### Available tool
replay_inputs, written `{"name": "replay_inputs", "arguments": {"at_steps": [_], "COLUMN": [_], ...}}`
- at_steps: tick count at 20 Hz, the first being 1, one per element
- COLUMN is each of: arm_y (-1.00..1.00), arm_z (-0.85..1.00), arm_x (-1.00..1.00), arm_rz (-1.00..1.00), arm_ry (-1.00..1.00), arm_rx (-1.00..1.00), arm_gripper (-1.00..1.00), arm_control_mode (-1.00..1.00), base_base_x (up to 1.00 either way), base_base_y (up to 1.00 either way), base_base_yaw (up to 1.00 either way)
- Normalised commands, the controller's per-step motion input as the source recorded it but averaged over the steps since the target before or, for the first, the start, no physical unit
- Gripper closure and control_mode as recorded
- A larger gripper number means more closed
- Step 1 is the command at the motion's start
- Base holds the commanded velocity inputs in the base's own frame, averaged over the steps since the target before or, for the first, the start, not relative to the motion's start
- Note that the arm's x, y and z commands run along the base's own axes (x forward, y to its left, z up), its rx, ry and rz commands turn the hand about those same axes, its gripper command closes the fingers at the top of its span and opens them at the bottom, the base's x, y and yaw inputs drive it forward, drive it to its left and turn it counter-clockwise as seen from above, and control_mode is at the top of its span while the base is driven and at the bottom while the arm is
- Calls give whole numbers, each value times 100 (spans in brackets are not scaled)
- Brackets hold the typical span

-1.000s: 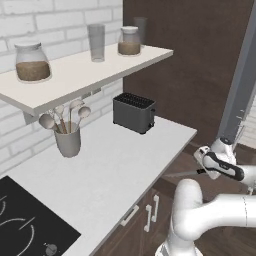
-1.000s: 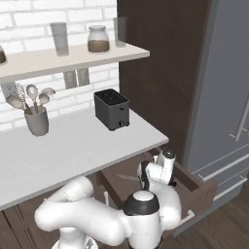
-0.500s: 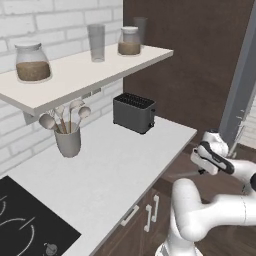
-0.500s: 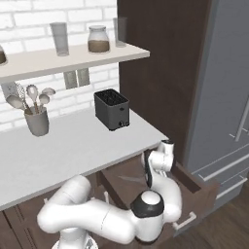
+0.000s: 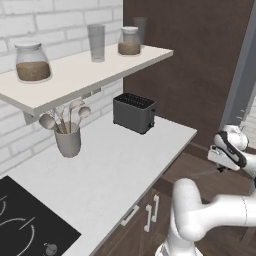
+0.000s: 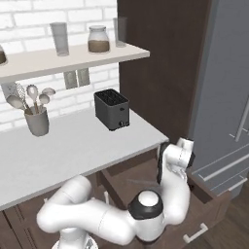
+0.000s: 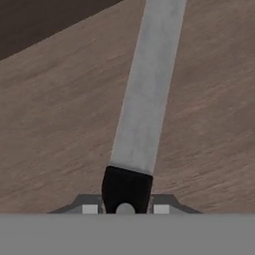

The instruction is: Pick up the knife from the drawer and place it on the cutting board. Then place the meat from the plate to the cutting board.

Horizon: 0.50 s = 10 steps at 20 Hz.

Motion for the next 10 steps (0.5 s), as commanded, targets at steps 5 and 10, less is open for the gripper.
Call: {"name": "replay_inputs", "arguments": {"at_steps": [5, 10], "arm_y": [36, 26], "arm_z": [100, 94], "arm_x": [-37, -92], "arm_rz": [0, 1], "arm_ry": [-7, -18], "arm_rx": [0, 0], "arm_gripper": [100, 100], "arm_control_mode": [-100, -100], "base_base_x": [0, 0], "base_base_y": [0, 0], "base_base_yaw": [0, 0]}}
